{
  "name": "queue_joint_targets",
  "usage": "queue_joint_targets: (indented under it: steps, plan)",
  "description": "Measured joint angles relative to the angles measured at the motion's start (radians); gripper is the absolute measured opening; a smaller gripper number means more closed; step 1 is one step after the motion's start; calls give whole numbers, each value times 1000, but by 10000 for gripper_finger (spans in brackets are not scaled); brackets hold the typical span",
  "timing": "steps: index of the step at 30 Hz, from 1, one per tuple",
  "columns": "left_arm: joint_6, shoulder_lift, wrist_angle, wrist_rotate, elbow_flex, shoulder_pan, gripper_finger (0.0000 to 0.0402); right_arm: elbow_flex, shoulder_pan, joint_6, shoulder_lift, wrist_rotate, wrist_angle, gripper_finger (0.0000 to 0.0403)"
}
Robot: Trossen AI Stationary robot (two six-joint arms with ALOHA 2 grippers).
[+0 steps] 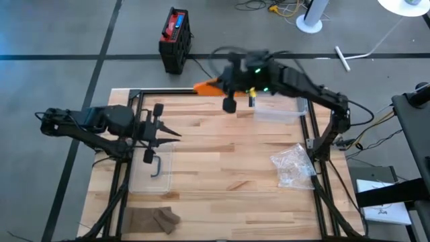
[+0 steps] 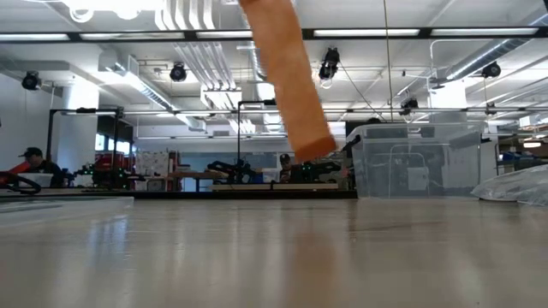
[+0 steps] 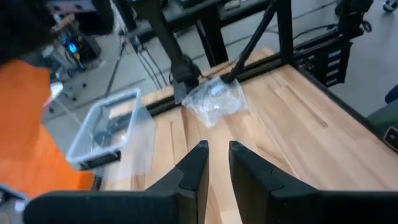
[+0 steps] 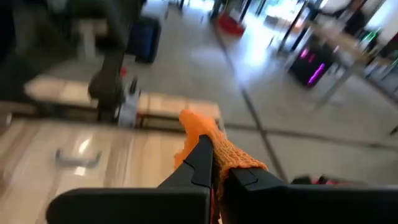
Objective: Roll bandage
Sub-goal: Roll the orange bandage
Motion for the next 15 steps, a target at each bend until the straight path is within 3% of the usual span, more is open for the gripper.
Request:
queue_joint_targets:
  steps: [8,15]
  plan:
    - [-81,0,-88,-58,-10,0,56,-168,0,32,-10,2,43,0]
    - [-243,-6,-190,-107,-48,-1,63,-259,25,93,-40,-53,87,0]
